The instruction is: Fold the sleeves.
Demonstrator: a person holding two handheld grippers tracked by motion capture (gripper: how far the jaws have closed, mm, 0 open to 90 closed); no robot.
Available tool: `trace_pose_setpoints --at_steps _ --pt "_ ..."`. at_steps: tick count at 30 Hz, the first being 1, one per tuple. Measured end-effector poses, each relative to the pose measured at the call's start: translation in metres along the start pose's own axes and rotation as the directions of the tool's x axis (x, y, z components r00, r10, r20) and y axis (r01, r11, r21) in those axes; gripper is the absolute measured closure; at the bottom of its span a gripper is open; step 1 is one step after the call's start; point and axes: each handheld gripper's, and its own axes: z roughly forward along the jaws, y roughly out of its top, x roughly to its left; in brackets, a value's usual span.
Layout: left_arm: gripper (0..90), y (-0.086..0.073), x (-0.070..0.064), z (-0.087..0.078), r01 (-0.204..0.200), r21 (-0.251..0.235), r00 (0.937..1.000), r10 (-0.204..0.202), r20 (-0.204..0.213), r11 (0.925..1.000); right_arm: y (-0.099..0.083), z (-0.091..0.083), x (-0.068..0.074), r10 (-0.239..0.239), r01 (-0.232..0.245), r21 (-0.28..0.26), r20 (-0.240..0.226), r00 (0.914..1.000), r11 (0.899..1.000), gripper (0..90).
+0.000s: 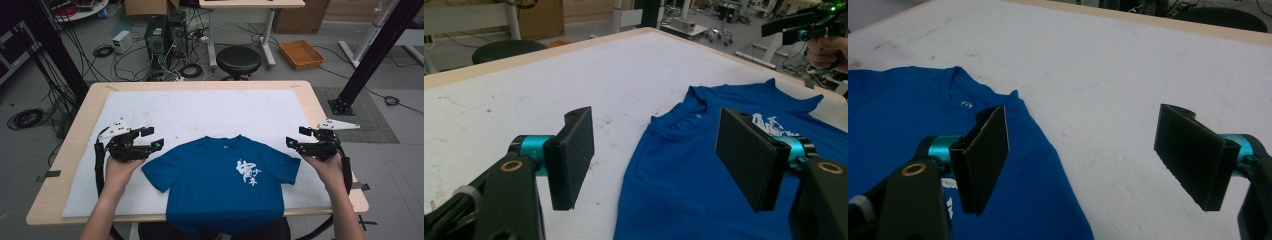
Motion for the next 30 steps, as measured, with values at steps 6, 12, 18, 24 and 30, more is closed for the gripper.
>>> trace_pose_setpoints --at_steps 6,12,18,24,30 --pt "33.5 -0.001 0.002 -0.001 -0.010 0.030 0.9997 0.011 -0.020 0.9995 0.000 -0.003 -0.001 0.000 0.000 -0.010 0.004 1.0000 1.000 21.7" --pt "33.8 -0.003 0.003 -0.003 -0.029 0.049 0.9995 0.030 -0.009 0.9984 0.000 -0.002 -0.002 0.010 -0.010 -0.004 0.012 0.9999 1.000 21.8" --pt "37.4 -0.009 0.001 -0.009 -0.023 0.092 0.9993 0.025 -0.026 0.9955 0.001 -0.004 -0.001 0.009 -0.009 -0.013 0.023 0.9997 1.000 21.8" --pt "41.6 -0.029 0.003 -0.029 0.014 0.164 0.9978 -0.003 -0.066 0.9863 0.000 -0.002 -0.002 0.011 -0.011 -0.013 0.032 0.9994 1.000 21.8" --pt "46.8 -0.049 0.012 -0.040 0.114 0.196 0.9917 -0.099 -0.082 0.9739 0.002 -0.004 0.000 0.004 -0.003 -0.024 0.041 0.9992 1.000 23.2"
